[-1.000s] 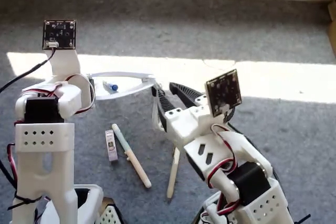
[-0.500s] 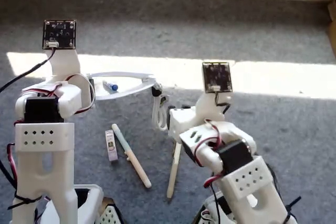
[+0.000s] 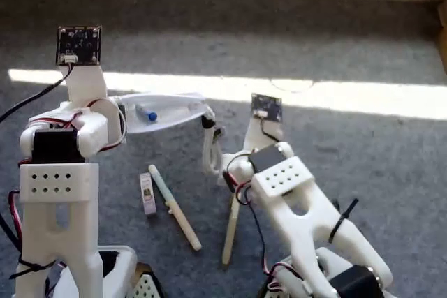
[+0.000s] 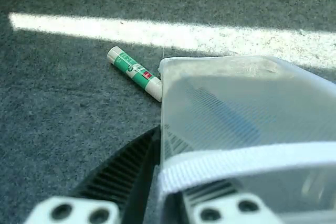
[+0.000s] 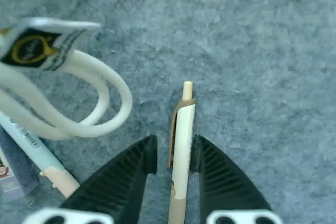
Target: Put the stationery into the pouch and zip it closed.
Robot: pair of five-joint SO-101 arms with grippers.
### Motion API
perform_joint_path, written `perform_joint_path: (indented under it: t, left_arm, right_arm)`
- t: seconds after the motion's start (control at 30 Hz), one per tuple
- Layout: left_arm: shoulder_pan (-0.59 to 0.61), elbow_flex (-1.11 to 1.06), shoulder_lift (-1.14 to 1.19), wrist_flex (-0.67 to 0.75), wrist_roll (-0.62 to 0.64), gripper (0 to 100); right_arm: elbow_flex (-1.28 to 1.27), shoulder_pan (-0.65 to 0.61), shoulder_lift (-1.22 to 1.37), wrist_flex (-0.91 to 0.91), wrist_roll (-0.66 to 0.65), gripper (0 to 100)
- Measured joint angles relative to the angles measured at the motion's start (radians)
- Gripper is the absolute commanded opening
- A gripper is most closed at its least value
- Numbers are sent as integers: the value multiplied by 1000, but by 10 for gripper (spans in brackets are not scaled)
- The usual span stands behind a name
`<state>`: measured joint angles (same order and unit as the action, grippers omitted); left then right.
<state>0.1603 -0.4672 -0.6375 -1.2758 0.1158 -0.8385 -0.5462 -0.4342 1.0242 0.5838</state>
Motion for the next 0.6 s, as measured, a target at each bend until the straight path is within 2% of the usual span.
perform_joint_path:
  t: [0.27,0.6]
  left_arm:
    - [0,-11,0,8,0,10]
    - [0,-11,0,12,0,10]
  right_arm:
    - [9,8,127,-29,0,106]
    - [143,43,371,-32,0,106]
